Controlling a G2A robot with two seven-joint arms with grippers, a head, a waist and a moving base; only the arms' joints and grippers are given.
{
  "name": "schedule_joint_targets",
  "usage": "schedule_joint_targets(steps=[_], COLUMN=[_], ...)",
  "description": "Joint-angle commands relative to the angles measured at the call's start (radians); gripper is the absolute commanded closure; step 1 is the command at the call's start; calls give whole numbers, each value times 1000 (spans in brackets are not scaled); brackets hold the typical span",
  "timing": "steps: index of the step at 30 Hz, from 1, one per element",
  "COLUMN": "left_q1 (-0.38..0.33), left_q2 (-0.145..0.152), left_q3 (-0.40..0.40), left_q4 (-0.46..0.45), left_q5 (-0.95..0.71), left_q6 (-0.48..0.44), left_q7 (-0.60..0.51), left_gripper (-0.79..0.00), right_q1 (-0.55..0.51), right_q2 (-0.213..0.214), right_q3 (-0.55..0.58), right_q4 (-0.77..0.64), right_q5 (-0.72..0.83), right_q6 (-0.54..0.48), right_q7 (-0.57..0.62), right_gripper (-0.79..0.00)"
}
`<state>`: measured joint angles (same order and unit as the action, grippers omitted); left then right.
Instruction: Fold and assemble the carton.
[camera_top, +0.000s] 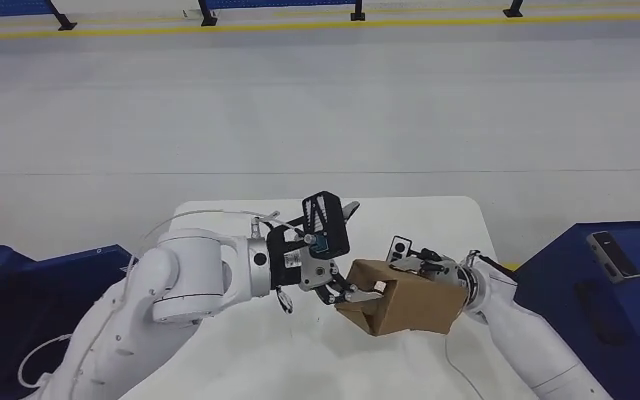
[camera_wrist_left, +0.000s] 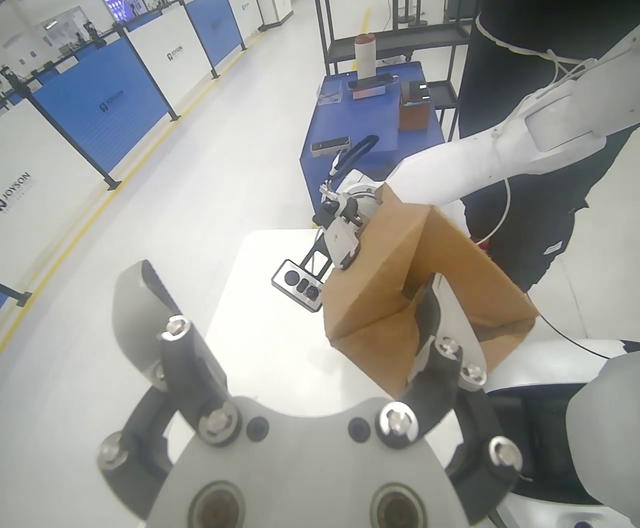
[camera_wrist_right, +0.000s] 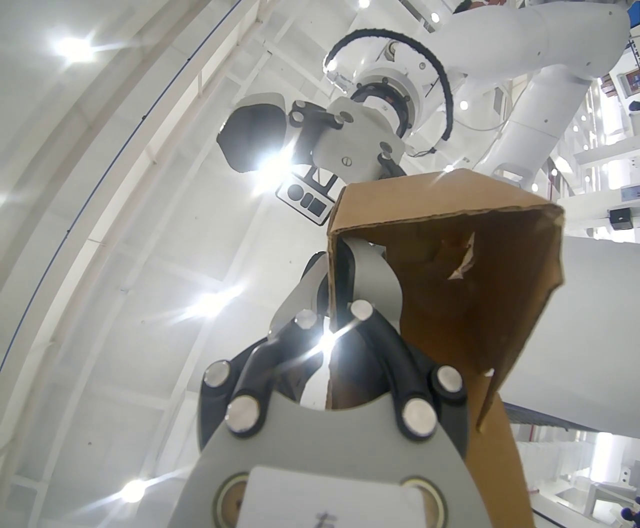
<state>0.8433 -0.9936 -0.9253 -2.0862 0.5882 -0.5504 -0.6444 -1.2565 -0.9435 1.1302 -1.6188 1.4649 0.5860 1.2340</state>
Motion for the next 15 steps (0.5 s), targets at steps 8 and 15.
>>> schedule_joint_targets(steps=[8,15], left_q1=[10,68], left_q2=[1,15], left_q3=[-45,-109], left_q4=[6,-14], left_q5=[-134,-196], left_q6=[15,39], left_q7=[-9,-56], left_gripper=[-785,-785], right_q1=[5,8], right_q2=[-1,1], right_q3=[0,2], right_q4=[6,-1], right_q5=[2,-8], right_q6=[1,6], right_q7=[-1,-6], right_gripper=[0,0])
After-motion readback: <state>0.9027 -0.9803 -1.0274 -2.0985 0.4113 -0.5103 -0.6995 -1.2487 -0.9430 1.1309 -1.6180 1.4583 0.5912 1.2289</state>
